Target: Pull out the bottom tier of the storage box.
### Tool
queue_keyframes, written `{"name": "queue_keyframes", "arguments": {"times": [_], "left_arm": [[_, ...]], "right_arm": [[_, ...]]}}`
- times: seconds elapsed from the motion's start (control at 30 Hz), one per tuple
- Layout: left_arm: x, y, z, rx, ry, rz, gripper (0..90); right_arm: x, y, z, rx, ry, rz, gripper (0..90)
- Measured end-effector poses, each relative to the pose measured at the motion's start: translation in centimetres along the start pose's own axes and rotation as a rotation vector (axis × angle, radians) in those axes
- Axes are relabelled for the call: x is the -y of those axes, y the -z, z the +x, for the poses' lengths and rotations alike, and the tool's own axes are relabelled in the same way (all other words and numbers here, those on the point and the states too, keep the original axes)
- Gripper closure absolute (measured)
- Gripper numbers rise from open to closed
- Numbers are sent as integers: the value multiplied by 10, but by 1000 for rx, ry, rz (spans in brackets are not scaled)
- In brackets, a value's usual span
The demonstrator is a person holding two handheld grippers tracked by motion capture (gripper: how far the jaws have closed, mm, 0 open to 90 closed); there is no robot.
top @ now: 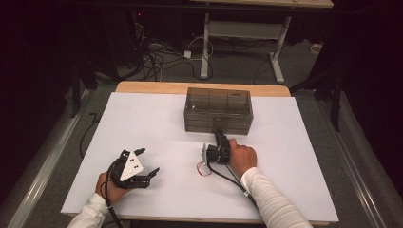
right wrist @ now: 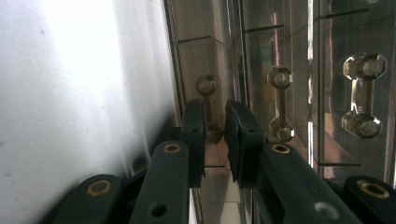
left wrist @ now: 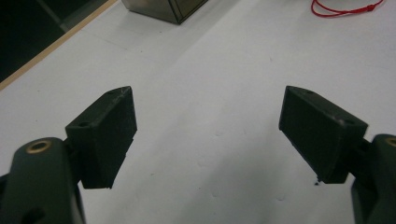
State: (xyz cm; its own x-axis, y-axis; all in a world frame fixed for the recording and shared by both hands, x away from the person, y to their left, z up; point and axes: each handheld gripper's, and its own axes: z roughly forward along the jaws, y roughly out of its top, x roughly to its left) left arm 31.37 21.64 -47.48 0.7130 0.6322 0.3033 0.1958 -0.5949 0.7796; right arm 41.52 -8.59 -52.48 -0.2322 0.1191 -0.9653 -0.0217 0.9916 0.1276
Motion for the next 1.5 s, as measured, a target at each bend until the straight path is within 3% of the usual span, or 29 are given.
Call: {"name": "queue_keyframes", "arguments": {"times": [0.53, 1.1, 1.27, 1.47, 1.5], "left_arm": [[0, 1, 0, -3, -7, 4, 184], [0, 2, 0, -12, -9, 7, 184], [0, 2, 0, -14, -7, 5, 184], [-1, 1, -1, -17, -9, 7, 184], [-1, 1, -1, -17, -9, 7, 184]], "right_arm": [[-1, 3, 2, 19, 5, 9, 813], [-1, 17, 4, 3, 9, 6, 811], [-1, 22, 2, -24, -18, 3, 808], [2, 26, -9, -119, -123, -11, 786], [2, 26, -9, -119, -123, -11, 786]]}}
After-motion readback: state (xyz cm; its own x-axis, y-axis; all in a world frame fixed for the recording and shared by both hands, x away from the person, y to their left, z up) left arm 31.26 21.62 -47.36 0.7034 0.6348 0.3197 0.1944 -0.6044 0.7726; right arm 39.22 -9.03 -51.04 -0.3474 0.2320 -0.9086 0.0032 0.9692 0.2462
